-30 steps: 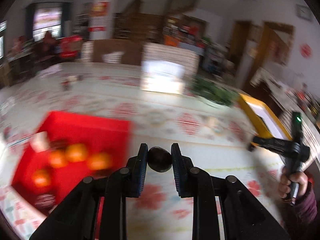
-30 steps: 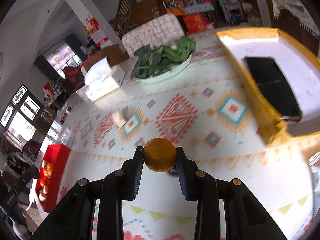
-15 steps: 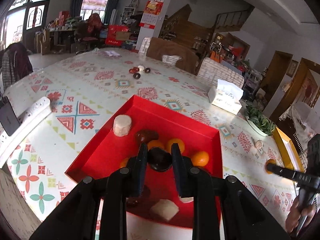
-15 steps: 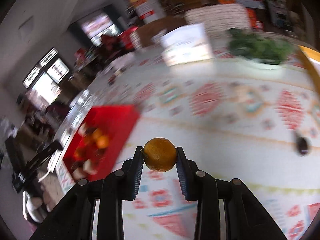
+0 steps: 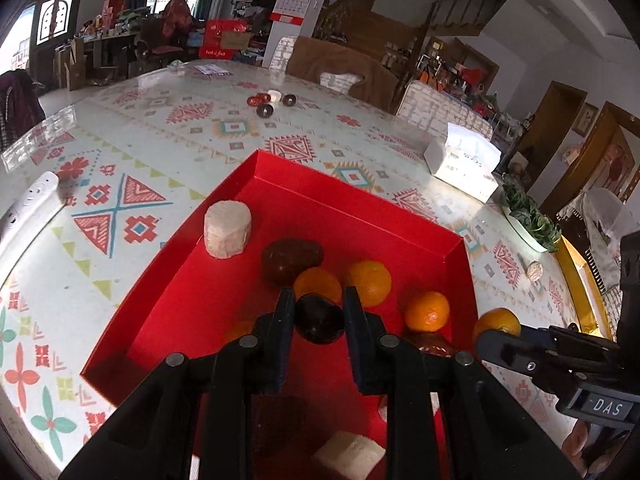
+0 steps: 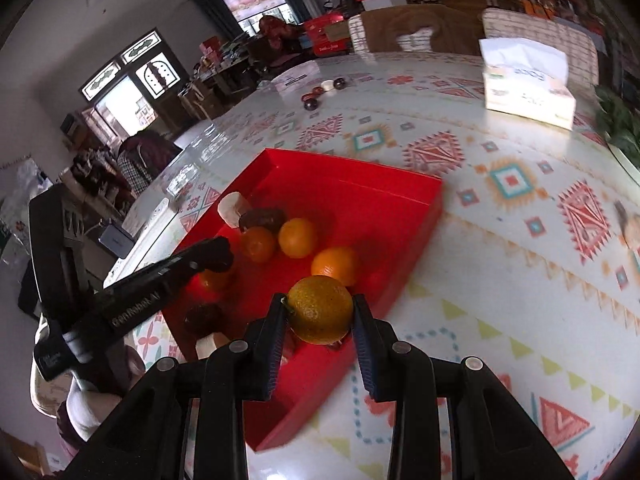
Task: Organize fruits
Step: 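Carry the orange and date over the red tray, then open the left tool to drop the date while the right tool drops the orange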
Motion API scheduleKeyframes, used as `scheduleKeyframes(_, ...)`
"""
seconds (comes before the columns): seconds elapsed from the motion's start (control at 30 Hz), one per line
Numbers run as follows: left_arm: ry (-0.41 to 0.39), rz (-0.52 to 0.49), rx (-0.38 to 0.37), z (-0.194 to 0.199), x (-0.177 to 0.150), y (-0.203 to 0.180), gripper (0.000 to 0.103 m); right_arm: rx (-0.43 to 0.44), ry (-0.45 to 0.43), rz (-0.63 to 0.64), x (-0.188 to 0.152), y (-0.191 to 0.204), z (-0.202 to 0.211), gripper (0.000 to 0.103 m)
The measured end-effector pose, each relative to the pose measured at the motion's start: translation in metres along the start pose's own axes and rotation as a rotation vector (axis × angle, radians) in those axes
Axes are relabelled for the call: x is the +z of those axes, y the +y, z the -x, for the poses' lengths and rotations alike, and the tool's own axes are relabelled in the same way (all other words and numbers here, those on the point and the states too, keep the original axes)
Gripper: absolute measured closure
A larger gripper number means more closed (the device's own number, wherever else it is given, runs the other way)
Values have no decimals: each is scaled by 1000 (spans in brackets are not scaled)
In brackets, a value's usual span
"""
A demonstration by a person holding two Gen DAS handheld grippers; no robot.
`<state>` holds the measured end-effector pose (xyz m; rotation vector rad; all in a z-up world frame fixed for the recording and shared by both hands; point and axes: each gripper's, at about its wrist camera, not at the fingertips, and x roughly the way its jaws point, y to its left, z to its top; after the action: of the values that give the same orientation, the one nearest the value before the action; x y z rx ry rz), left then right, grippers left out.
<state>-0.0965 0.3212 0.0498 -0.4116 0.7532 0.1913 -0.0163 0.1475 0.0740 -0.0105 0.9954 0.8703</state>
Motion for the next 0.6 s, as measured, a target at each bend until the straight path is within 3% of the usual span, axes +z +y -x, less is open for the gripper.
scheduleKeyframes(0.4,-6,33,4,-2,3,11,80,13,42,55,10,20,-34,68)
scheduleKeyframes(0.6,-6,35,5,-2,5,12,79,31,39,73,5,24,-28,68)
